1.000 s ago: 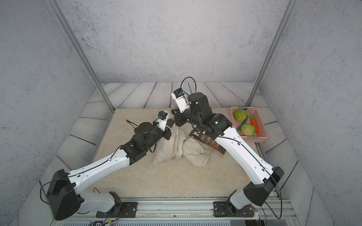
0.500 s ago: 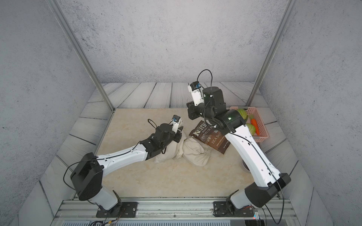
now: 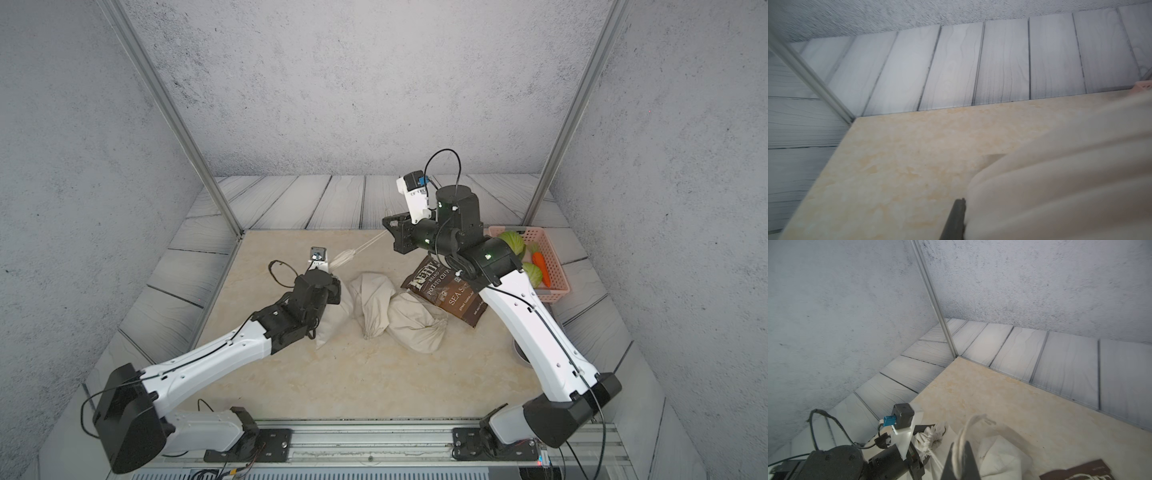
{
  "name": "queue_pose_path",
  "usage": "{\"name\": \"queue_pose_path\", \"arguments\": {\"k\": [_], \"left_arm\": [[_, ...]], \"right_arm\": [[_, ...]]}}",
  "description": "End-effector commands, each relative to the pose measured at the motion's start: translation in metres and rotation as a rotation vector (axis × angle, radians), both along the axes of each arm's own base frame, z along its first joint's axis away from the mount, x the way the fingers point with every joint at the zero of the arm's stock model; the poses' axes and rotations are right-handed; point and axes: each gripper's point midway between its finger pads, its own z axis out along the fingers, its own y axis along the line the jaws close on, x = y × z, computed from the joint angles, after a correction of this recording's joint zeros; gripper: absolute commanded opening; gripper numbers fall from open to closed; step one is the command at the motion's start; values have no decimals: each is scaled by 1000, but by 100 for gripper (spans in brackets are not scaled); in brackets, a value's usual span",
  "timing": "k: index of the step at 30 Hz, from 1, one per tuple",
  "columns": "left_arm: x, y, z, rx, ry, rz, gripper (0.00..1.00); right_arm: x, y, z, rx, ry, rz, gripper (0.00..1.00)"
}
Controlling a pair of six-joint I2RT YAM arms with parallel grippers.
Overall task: Close the soil bag
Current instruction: Adjust the soil bag at the center of the board.
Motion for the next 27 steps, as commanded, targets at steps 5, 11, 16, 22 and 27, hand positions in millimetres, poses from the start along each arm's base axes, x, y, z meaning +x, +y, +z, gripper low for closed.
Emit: {"name": "queue_pose_path", "arguments": {"k": [5,11,16,22,27], "left_arm": [[-8,11,-97,171,171,-65,45],[-22,-60,-80,128,75,-418,86],[-43,-92,-39,77,-38,-658,97],[-52,-133,10,67,-101,-876,98],[-47,-154,36,78,-103,-952,92]], "right_arm": [[24,7,18,159,-123,8,0],[34,1,-39,75,-79,-51,0],[33,-12,-60,15,-73,-105,0],[26,-19,-75,-5,-70,-123,0],[17,-22,-73,14,-83,-112,0]]}}
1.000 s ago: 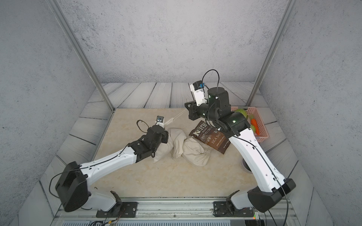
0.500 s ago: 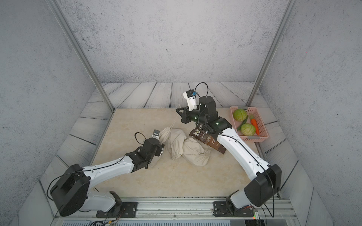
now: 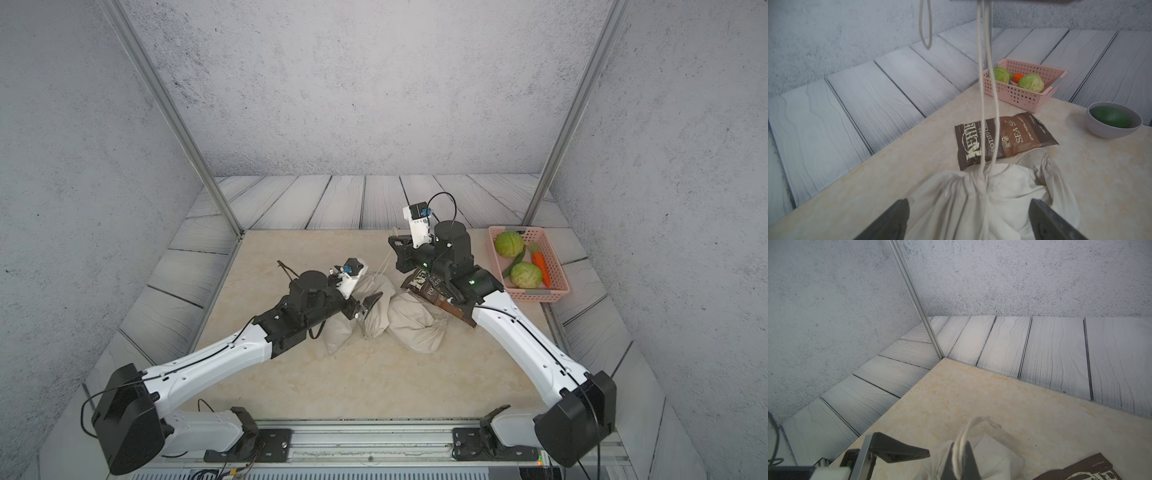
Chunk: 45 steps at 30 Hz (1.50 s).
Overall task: Close the soil bag
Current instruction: Adjust the soil bag at the center of the board, then frap the soil bag at the center of the board.
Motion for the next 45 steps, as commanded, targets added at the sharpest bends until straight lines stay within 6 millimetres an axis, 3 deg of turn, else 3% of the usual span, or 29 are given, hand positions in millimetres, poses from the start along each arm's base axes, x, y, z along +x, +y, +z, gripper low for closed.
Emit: {"name": "queue_pose_path", "arguments": {"k": [1,13,23,25,30,38,40,45], "left_arm": [[-7,-18,10,42,-2,-114,88],[4,-25,21,134,5,-203,50],[13,-39,23,146,39,-243,31],[13,-40,17,164,61,-248,20],[13,-28,-3,237,109,-210,0],[19,11,-87,451,239,-80,0],[23,19,-106,487,243,-28,6],[30,33,-134,651,250,51,11]], "right_arm": [[-4,-6,14,14,-56,-15,0],[-12,-11,21,27,-77,-17,0],[-13,-11,21,24,-83,-15,0],[-13,-13,23,20,-88,-19,0],[-14,-27,31,-12,-111,-81,0],[-23,-71,72,-23,-191,-202,0],[-25,-85,83,-27,-213,-244,0],[-25,-114,98,-55,-240,-330,0]]}}
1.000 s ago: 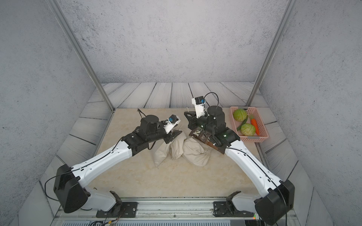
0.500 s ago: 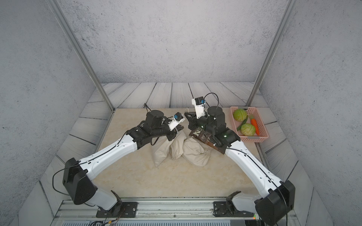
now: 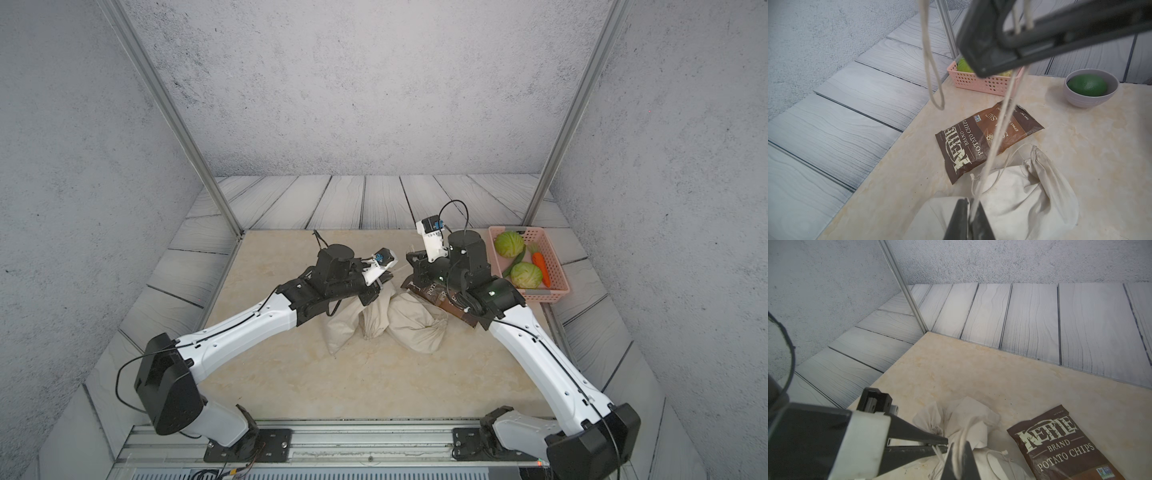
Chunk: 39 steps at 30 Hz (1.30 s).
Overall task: Close the soil bag
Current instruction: Frap the soil bag at the center of the board.
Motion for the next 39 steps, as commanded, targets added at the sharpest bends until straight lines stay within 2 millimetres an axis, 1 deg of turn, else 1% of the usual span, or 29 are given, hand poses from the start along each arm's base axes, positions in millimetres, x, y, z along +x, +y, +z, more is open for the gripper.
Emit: {"name": "queue_pose_path", "arguments": {"k": [1,4,7,9,13,17,19,22,26,29,35,37,39], "left_arm": [[9,83,-122,477,179,247,11],[9,90,-132,544,167,263,11],[9,94,-136,572,164,263,12],[10,98,-141,607,165,271,14],[16,113,-154,726,166,318,14],[19,126,-154,765,166,360,16],[22,132,-154,799,177,379,17],[26,143,-162,874,184,411,18],[27,151,-176,935,206,426,20],[28,155,-184,930,251,442,20],[30,162,-194,953,294,463,22],[33,161,-192,949,291,475,19],[35,156,-180,895,264,477,18]], "right_arm": [[0,-67,122,71,-349,-240,0],[-1,-80,125,69,-358,-272,0],[0,-90,122,67,-353,-296,0],[2,-95,120,68,-344,-312,0],[6,-105,118,82,-333,-337,0],[8,-111,117,78,-329,-351,0],[10,-117,114,59,-324,-373,0],[13,-126,107,38,-308,-409,0],[14,-133,104,50,-297,-426,0],[16,-136,101,54,-285,-434,0],[20,-142,82,38,-237,-462,0],[22,-141,76,40,-218,-458,0],[24,-137,65,45,-186,-441,0]]}}
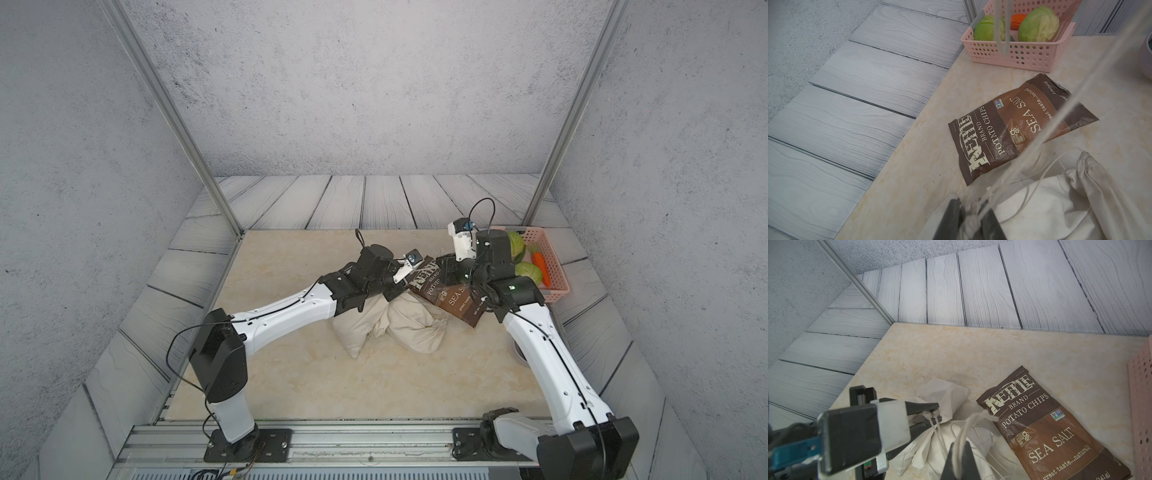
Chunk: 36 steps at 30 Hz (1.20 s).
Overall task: Close the soil bag
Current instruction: Frap the soil bag at the center of the board, then place the soil bag at the center of the board.
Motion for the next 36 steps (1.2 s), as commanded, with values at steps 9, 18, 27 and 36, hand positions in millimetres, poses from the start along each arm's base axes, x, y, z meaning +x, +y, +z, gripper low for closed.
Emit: {"name": "queue_pose_path", "arguments": {"k": [9,18,27,36], "left_arm": [[-17,151,-53,239,165,258,30],[-42,115,10,-124,126,100,80],[-15,163,61,-458,58,345,98],[17,377,41,-692,-94,1224,98]], "right_arm": [[19,-53,22,16,-152,-221,0],[17,-24,-84,112,133,-115,0],[15,-52,-169,3,278,-231,39],[16,-156,-141,-294,60,-663,90]]}}
